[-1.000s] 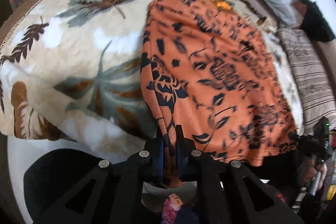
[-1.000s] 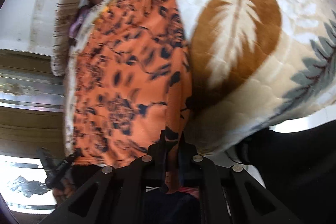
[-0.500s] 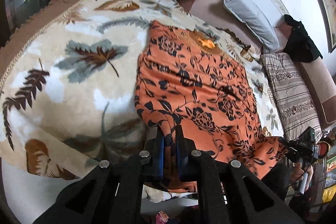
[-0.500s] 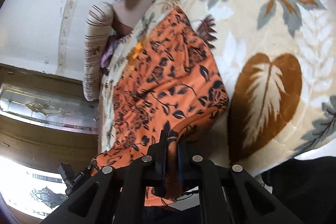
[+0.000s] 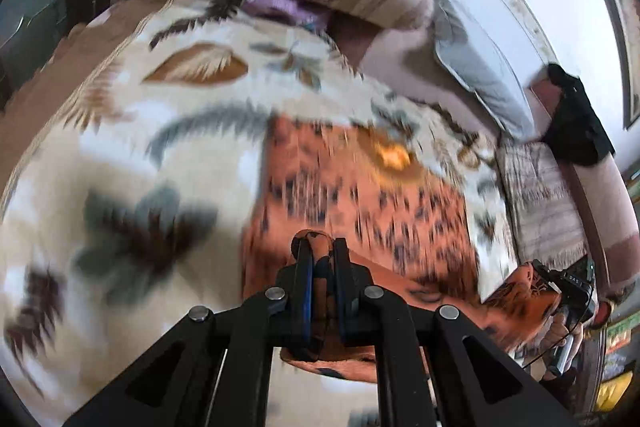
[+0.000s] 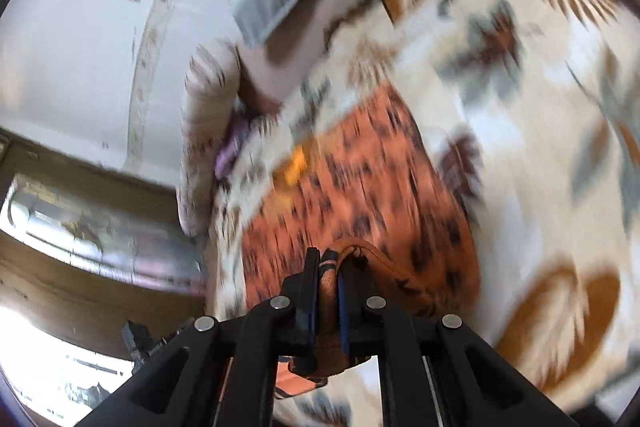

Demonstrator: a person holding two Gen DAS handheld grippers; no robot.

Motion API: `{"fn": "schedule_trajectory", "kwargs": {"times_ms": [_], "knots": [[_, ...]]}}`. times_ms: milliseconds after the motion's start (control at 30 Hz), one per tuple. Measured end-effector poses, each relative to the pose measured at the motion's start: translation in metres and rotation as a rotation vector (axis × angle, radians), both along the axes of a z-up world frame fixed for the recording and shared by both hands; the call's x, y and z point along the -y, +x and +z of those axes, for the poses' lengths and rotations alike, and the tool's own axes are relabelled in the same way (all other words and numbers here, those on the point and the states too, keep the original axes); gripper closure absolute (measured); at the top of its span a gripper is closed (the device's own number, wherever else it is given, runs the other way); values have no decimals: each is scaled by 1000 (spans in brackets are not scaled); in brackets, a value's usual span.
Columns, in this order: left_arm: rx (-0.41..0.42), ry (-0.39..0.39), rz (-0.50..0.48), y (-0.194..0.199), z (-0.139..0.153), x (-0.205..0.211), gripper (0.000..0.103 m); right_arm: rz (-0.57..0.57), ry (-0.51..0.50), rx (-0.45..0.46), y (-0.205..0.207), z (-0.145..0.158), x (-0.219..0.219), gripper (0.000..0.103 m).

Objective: Fold small clothes
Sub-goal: 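Fold the hem over toward the collar with both tools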

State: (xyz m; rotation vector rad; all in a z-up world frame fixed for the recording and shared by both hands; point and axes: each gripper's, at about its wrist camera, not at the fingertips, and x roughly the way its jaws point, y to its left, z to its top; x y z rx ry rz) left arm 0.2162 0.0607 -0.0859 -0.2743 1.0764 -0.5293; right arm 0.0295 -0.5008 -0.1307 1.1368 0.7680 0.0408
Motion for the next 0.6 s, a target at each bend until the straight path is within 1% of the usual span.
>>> {"fn": "schedule_trajectory", "kwargs": {"times_ms": [67,100,133,167,233,267,300,333,367,400,433,467,500,533,567,600], "knots": [[19,25,32,39,-1,14,94,-66,6,33,40,-7,21,95],[38,39,53,62,-6,24,93,-95,11,42,52,-11,27,95],[51,46,68,77,-11,32,90,-138,24,48,70,-21,35,95],[55,51,88,91,-20,38,89,-163,40,47,83,-32,40,91],[43,65,150,116,-45,45,89,-196,99,22,106,-67,48,90],[45,68,176,123,-56,47,85,-206,120,-12,112,-81,50,83],[49,68,195,129,-66,48,78,-223,110,-71,116,-97,52,74],[59,61,215,131,-75,46,74,-230,94,-97,117,-105,54,72],[71,54,239,130,-80,44,67,-235,88,-107,116,-110,56,71],[88,41,273,125,-82,41,63,-238,85,-103,113,-111,57,70],[111,16,303,117,-81,37,62,-240,73,-92,111,-108,58,70],[138,-6,325,106,-77,33,61,-242,29,-75,107,-98,56,65],[168,-14,346,93,-72,32,53,-238,-14,-59,104,-89,52,50],[201,1,357,76,-66,34,46,-230,-55,-36,103,-79,46,40],[223,25,347,63,-62,39,31,-209,-114,-4,103,-66,35,35],[246,55,322,48,-57,46,25,-165,-162,3,107,-56,23,35]]}}
